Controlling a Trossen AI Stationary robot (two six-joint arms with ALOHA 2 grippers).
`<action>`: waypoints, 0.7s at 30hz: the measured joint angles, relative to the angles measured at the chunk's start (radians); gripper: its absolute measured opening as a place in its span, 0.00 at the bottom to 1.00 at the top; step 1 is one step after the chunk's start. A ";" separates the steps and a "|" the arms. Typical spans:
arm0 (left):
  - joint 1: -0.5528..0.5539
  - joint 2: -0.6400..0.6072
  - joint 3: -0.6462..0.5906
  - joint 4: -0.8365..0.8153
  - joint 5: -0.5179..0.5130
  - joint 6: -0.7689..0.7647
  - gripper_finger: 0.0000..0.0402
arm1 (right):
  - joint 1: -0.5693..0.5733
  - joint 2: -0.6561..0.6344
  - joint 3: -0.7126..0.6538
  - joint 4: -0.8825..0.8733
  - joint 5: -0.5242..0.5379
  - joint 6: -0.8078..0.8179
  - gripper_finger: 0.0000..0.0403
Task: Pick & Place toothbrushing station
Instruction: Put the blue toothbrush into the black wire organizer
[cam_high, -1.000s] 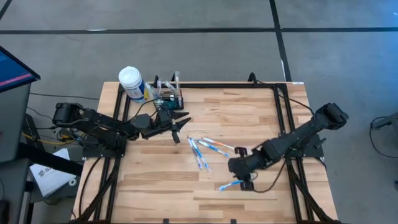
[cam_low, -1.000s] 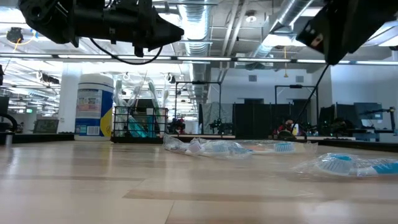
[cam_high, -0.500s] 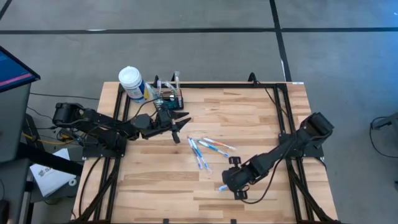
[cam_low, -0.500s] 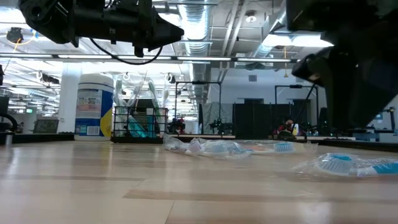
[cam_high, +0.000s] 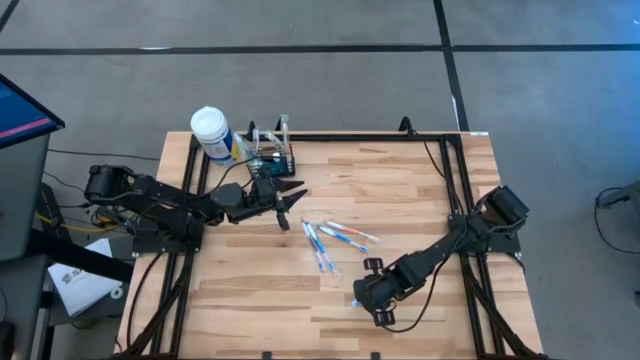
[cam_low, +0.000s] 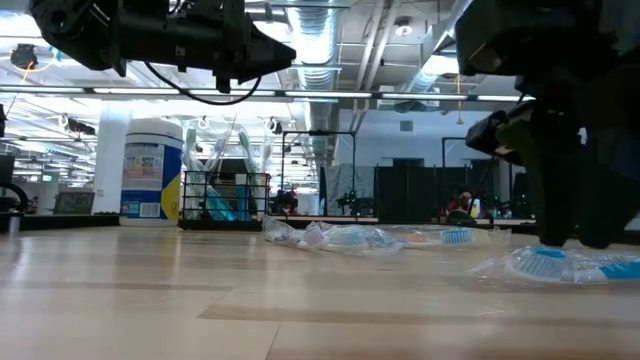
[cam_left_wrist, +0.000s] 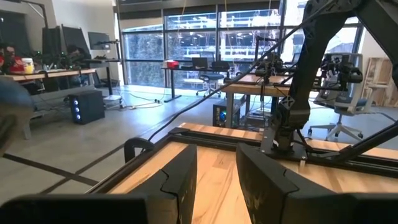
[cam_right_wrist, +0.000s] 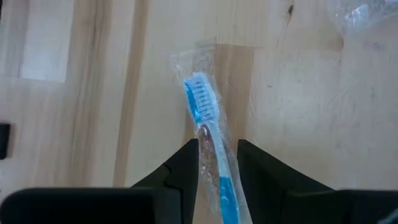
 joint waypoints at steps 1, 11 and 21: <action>0.000 0.000 0.000 -0.001 0.000 0.000 0.26 | 0.000 0.000 0.000 -0.002 0.000 0.000 0.25; 0.000 0.000 0.000 -0.005 0.000 0.000 0.26 | 0.001 0.000 -0.020 0.030 0.019 0.002 0.25; 0.000 0.000 0.000 -0.006 0.000 0.000 0.26 | 0.011 0.086 -0.008 0.042 0.029 0.002 0.25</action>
